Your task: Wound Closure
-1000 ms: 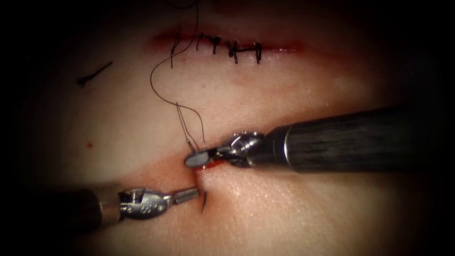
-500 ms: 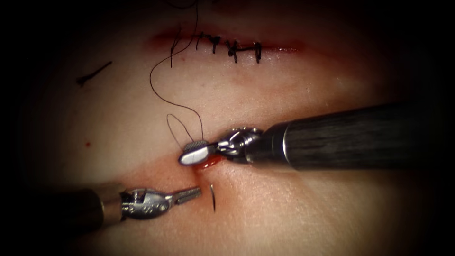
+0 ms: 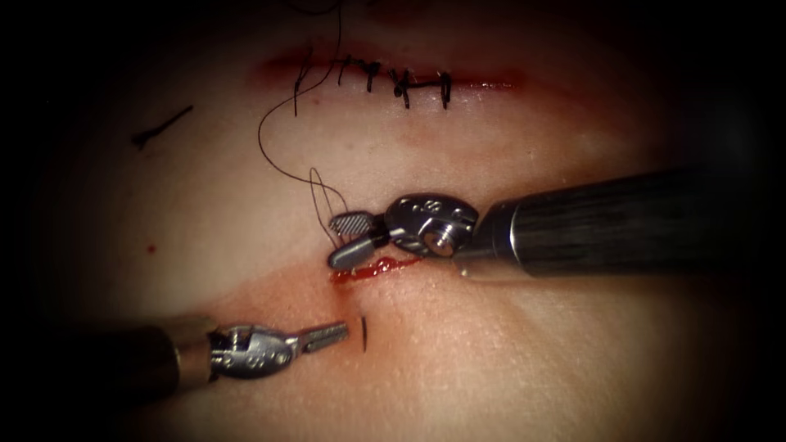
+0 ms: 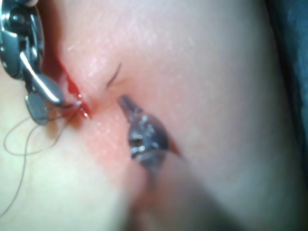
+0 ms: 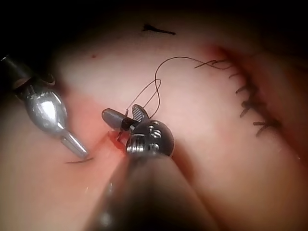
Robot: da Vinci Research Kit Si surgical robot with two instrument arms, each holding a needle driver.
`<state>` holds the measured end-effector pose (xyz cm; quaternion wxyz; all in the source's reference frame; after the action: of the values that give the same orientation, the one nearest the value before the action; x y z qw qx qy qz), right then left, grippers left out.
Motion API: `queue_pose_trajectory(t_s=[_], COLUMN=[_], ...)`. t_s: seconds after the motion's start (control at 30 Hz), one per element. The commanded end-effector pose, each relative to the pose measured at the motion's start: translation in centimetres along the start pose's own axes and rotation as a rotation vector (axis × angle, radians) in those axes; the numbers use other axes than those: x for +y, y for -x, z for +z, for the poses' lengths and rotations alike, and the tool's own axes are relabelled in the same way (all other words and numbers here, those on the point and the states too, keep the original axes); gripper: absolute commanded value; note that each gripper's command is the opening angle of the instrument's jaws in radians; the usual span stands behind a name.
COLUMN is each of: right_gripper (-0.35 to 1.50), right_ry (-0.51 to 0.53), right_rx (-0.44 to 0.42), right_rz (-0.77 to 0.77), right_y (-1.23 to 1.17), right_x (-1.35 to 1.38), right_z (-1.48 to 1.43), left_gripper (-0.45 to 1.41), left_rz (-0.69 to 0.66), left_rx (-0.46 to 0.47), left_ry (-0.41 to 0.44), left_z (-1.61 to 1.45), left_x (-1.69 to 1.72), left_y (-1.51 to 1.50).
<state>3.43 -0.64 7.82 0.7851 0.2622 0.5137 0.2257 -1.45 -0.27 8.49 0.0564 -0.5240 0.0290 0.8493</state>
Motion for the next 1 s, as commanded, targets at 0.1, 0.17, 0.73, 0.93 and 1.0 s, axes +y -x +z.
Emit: queue_pose_trajectory(t_s=[0.1,0.17,0.73,0.93,1.0], right_gripper=[0.61,0.21,-0.35,-0.35,-0.35], right_ry=[-0.011,-0.023,-0.037,-0.070,-0.081], right_rx=[-0.002,-0.001,-0.062,-0.143,-0.156], right_rz=[0.001,0.001,0.169,0.258,0.277], right_y=[0.04,0.04,0.22,0.39,0.41], right_x=[-0.01,-0.01,-0.08,-0.17,-0.20], right_z=[0.08,0.08,-0.01,0.01,0.02], left_gripper=[-0.45,-0.45,-0.45,-0.45,-0.45], left_rz=[-0.002,-0.002,-0.002,-0.002,-0.002], left_rx=[0.002,0.002,0.002,0.002,0.002], left_ry=[0.002,0.002,0.003,0.003,0.003], left_z=[0.08,0.08,0.07,0.07,0.07], left_x=[0.06,0.06,0.06,0.06,0.07], left_y=[0.03,0.03,0.03,0.03,0.03])
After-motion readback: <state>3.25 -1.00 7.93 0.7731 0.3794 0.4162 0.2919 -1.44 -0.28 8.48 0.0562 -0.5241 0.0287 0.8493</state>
